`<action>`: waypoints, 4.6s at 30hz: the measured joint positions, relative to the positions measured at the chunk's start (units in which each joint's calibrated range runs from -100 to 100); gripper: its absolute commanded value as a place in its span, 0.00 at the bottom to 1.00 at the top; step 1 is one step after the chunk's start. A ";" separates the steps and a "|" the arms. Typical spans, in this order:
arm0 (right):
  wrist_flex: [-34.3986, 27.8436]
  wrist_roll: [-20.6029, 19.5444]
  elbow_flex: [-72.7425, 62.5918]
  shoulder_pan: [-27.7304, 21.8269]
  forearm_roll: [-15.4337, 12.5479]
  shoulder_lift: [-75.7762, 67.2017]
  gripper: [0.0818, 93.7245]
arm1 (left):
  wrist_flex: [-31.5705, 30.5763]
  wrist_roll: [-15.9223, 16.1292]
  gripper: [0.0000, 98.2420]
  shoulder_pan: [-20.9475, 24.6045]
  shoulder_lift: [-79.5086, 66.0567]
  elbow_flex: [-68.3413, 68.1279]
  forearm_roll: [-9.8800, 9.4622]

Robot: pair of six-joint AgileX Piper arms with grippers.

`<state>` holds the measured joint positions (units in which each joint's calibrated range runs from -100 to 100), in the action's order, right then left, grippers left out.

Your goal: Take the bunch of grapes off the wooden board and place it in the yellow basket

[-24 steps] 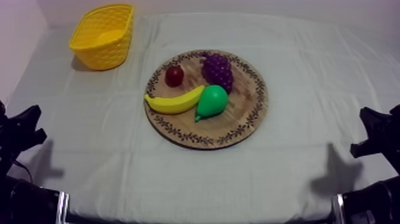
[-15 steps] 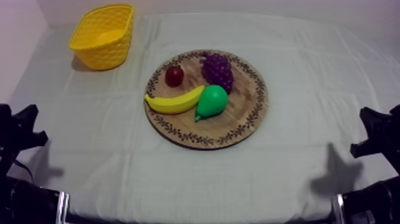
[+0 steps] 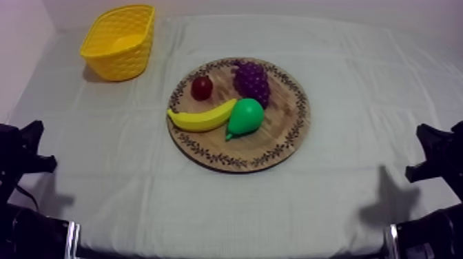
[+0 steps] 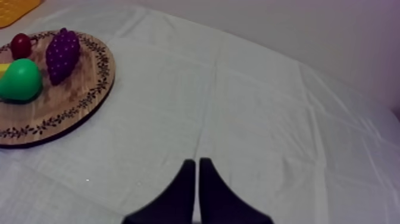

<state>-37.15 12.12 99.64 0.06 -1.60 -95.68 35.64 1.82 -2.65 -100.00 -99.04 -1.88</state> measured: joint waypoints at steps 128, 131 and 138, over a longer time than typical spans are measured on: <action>0.09 0.03 0.00 0.00 0.00 0.00 0.00 | 11.06 -15.85 0.00 -34.88 112.86 106.52 -6.85; 0.09 0.03 0.00 0.00 0.00 0.00 0.00 | 14.33 -16.33 0.00 -34.75 114.75 109.11 -6.85; 0.09 0.03 0.00 0.00 0.00 0.00 0.00 | 25.51 -16.92 0.00 -33.95 117.69 116.53 -6.70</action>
<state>-37.06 12.15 99.64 0.06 -1.60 -95.68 61.14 -15.10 -36.60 17.69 17.49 -8.59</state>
